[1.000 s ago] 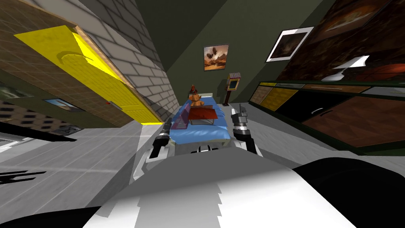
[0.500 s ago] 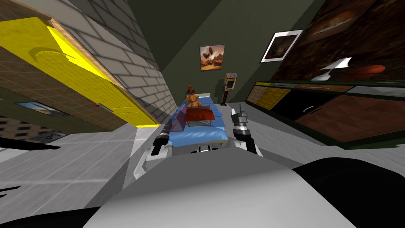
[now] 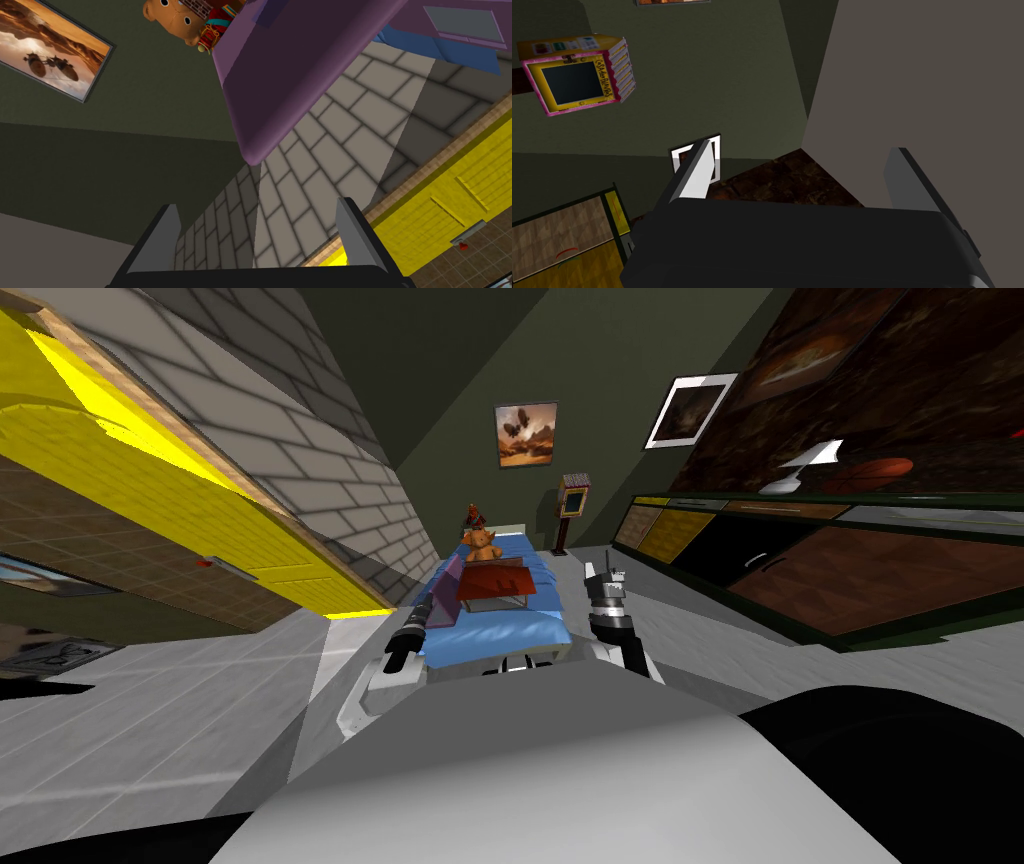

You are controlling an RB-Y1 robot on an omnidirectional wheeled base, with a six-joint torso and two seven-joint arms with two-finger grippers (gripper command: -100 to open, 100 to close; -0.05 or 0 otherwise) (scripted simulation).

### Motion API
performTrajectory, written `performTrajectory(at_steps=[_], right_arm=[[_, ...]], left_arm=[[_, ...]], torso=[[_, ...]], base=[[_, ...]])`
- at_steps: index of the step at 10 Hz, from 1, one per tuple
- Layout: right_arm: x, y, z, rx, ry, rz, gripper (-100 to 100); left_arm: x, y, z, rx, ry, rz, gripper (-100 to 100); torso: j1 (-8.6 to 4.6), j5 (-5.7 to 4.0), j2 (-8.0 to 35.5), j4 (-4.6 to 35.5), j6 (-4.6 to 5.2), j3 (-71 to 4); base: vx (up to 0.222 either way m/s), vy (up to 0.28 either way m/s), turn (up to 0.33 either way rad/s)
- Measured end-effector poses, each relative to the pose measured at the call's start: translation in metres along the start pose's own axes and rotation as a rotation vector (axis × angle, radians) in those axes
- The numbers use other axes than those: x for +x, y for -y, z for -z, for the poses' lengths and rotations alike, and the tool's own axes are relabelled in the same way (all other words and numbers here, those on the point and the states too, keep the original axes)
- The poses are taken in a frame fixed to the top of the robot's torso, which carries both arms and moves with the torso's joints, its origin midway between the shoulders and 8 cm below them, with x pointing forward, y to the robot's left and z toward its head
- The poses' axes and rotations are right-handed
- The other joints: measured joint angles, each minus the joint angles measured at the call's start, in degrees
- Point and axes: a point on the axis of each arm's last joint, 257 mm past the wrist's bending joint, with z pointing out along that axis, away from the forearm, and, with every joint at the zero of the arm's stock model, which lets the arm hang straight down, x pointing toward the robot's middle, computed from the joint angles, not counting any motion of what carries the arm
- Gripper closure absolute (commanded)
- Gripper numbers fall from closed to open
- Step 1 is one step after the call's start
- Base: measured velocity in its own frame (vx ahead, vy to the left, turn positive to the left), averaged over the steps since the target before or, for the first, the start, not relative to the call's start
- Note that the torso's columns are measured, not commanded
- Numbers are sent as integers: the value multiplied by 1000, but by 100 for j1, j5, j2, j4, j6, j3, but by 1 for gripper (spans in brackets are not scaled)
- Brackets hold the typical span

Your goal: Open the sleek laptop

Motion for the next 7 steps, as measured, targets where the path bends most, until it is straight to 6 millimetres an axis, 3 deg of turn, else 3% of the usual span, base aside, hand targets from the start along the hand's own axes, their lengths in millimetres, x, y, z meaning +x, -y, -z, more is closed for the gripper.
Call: performTrajectory(at_steps=[6,7], right_arm=[[0,0,0,0,0,0,0],[0,0,0,0,0,0,0]], left_arm=[[-7,-29,-7,-93,-11,-66,-100],[-6,-29,-7,-93,-11,-66,100]], torso=[[5,1,5,1,-1,3],[5,1,7,2,0,5]], base=[[27,-29,-40],[0,0,0]])
